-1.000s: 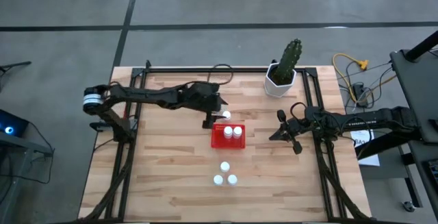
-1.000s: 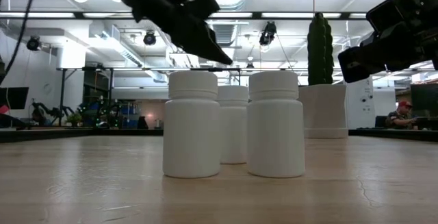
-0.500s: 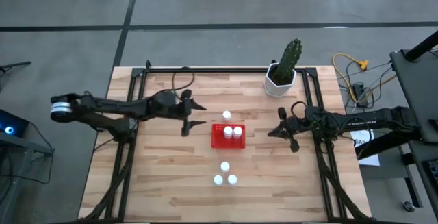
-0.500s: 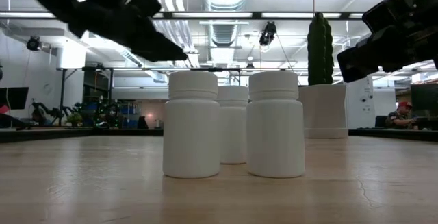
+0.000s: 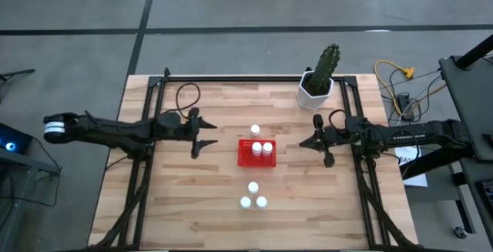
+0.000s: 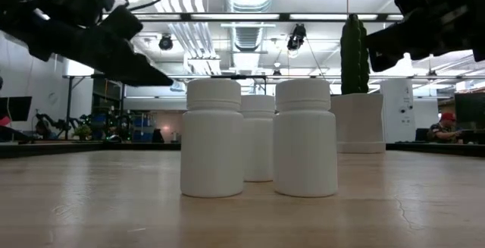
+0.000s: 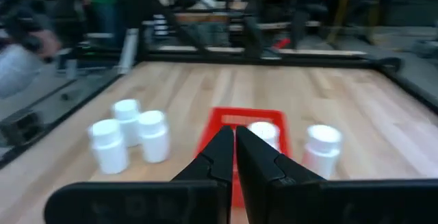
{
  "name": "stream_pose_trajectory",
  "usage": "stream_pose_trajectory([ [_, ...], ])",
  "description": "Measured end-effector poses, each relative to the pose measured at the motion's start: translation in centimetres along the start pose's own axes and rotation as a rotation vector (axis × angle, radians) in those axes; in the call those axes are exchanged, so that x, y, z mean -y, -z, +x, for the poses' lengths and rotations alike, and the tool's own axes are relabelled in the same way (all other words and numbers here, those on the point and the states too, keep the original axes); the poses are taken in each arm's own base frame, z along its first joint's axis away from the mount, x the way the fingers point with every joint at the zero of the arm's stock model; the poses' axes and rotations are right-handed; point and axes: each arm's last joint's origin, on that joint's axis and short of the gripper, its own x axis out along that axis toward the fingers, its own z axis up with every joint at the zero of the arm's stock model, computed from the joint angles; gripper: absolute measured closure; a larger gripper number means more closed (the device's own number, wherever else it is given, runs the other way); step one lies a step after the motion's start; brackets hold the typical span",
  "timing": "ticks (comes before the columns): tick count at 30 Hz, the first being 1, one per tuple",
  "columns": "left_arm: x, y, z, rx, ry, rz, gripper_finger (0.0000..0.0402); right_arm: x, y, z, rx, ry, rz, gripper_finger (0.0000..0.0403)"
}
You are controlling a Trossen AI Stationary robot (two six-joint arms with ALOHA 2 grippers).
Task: Pick and place pill bottles into a basket
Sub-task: Put the white pill bottle into the red basket
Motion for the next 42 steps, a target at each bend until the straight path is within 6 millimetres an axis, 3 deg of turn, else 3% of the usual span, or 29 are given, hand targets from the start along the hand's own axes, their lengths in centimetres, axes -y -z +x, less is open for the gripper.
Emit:
stream_pose_trajectory([
  [7,0.1,-0.4,-2.3,0.134,-0.013,0.062,0.0157,0.5,0.0,0.3,-0.017,0.139,0.001,0.0394],
  [15,0.4,2.0,-4.1,0.194,-0.017,0.028,0.0157,0.5,0.1,0.3,-0.021,0.141,-0.003,0.0394],
  [24,0.4,3.6,-4.2,0.134,-0.037,-0.012,0.0157,0.9,-0.2,0.3,-0.010,0.258,-0.010,0.0394],
  [34,0.5,3.9,-4.1,0.100,-0.035,-0.015,0.0157,1.0,-4.2,0.6,0.043,0.282,-0.182,0.0394],
  [42,0.5,3.9,-4.1,0.100,-0.035,-0.018,0.0157,1.2,-4.9,1.4,-0.076,0.277,-0.070,0.0394],
])
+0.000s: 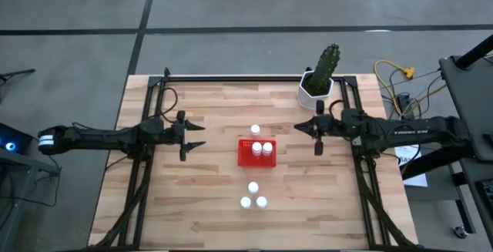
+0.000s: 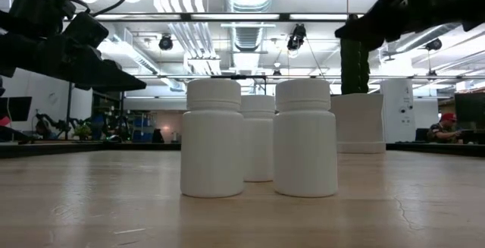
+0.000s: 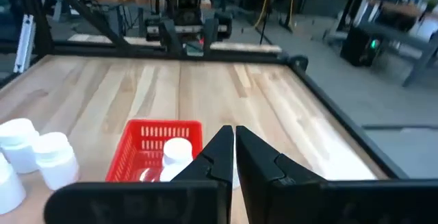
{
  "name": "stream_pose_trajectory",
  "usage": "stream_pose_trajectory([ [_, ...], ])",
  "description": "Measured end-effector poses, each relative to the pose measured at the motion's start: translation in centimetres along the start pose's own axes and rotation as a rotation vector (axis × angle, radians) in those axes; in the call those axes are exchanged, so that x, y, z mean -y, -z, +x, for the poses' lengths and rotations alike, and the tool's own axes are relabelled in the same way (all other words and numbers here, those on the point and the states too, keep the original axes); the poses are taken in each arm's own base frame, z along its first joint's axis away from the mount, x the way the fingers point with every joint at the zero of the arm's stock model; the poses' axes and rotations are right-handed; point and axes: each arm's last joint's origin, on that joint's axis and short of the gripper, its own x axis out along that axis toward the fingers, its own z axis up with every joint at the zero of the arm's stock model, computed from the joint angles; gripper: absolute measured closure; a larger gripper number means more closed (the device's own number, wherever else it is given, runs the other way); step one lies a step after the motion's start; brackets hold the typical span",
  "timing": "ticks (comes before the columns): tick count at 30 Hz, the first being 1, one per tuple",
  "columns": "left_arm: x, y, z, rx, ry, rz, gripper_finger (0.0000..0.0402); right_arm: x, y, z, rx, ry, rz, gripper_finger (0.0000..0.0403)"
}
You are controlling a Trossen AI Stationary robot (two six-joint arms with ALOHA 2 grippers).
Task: Pick and place pill bottles into a basket
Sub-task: Put the white pill bottle into the red basket
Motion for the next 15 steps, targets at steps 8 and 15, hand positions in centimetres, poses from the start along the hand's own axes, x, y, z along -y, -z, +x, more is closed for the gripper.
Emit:
stream_pose_trajectory([
  [8,0.0,0.0,0.0,0.000,0.000,0.003,0.0157,0.1,0.2,2.8,-0.119,0.045,-0.016,0.0380],
  [15,0.0,0.0,0.0,0.000,0.000,0.001,0.0157,0.0,-0.4,6.1,-0.201,0.043,-0.016,0.0320],
])
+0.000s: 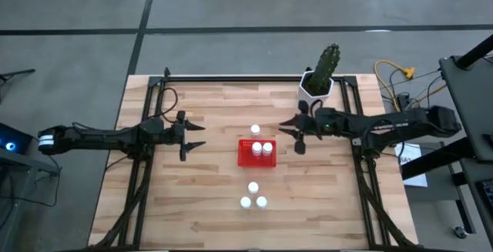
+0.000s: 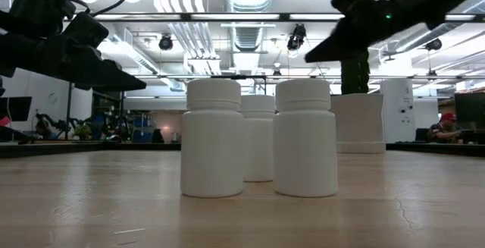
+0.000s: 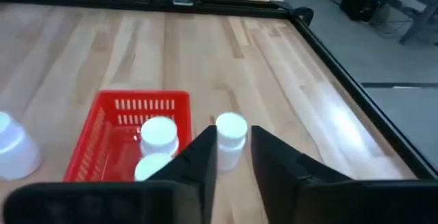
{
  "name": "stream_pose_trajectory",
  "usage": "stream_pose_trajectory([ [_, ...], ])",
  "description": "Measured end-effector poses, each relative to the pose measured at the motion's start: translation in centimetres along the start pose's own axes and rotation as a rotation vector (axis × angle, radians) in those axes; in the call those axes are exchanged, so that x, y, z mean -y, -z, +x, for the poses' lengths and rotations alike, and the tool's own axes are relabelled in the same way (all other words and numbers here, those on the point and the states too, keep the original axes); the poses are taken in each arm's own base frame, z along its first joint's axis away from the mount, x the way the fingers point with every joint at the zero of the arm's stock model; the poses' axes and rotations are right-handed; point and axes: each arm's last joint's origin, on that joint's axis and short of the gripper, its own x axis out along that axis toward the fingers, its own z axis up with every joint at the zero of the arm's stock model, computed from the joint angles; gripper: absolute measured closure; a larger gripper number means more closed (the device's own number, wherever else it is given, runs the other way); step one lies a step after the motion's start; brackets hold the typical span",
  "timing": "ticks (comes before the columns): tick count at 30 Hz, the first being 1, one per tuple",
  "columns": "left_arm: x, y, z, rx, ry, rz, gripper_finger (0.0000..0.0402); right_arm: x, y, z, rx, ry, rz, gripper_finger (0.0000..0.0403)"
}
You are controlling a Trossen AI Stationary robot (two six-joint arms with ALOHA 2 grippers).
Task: Pick and place pill bottles into a basket
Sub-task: Put the white pill bottle into the red basket
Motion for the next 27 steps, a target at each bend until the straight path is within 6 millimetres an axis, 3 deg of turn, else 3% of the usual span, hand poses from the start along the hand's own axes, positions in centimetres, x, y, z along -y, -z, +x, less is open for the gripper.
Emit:
stream_pose_trajectory([
  [9,0.0,0.1,0.0,-0.013,0.001,0.006,0.0157,1.0,-3.3,2.7,-0.076,0.121,-0.071,0.0232],
  [15,0.0,0.6,0.0,-0.058,0.004,-0.004,0.0157,1.7,-3.3,4.1,-0.180,0.128,-0.068,0.0187],
  [22,0.0,0.6,0.0,-0.056,0.004,-0.004,0.0157,1.5,-1.6,5.6,-0.286,0.111,-0.085,0.0168],
  [27,0.0,0.5,0.0,-0.046,0.003,-0.003,0.0157,1.6,-2.8,6.2,-0.224,0.120,-0.143,0.0173],
])
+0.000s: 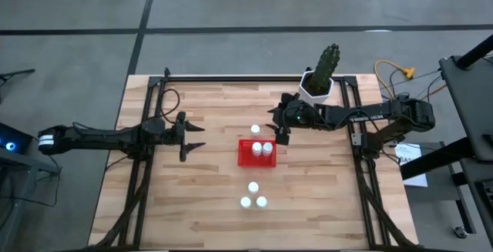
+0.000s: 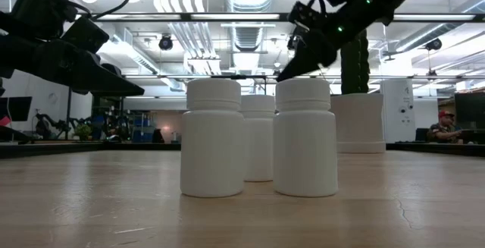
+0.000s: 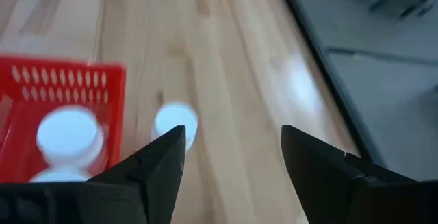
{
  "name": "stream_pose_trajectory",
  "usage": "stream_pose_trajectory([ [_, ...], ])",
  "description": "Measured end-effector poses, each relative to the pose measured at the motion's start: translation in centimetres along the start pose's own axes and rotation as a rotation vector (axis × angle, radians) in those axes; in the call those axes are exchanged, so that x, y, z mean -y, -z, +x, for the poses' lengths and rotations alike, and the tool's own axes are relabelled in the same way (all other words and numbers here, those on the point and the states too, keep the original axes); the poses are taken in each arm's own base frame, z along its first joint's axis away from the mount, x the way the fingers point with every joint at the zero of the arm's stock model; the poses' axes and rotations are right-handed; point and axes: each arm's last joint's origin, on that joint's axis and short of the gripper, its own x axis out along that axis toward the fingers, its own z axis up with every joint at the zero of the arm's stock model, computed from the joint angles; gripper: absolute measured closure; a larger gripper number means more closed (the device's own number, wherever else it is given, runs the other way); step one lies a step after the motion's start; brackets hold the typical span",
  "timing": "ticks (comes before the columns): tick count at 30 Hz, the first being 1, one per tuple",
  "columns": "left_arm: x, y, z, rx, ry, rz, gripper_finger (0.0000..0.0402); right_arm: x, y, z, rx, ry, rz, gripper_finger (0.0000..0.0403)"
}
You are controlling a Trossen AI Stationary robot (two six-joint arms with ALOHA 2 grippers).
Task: Pick and place pill bottles into a basket
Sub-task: Put the white pill bottle into the red basket
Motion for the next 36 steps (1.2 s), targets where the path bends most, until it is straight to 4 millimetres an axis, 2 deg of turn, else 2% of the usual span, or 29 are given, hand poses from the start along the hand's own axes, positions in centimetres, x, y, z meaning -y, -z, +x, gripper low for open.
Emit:
stream_pose_trajectory([
  [6,0.0,0.0,0.0,0.000,0.000,0.000,0.0157,0.4,-1.7,-0.4,0.095,0.020,-0.005,0.0179],
  [13,0.0,0.0,0.0,0.000,0.000,0.000,0.0157,-0.1,-1.1,0.3,0.058,-0.076,0.005,0.0179],
  [18,0.0,0.0,0.0,0.000,0.000,0.000,0.0157,-0.1,-0.9,0.8,0.048,-0.068,-0.019,0.0179],
  [26,0.0,0.0,0.0,0.001,0.000,0.000,0.0157,0.3,-2.6,0.7,0.154,-0.040,-0.040,0.0179],
  [36,0.0,0.0,0.0,0.002,0.000,0.000,0.0157,-0.7,-0.2,4.4,0.028,-0.069,-0.058,0.0179],
])
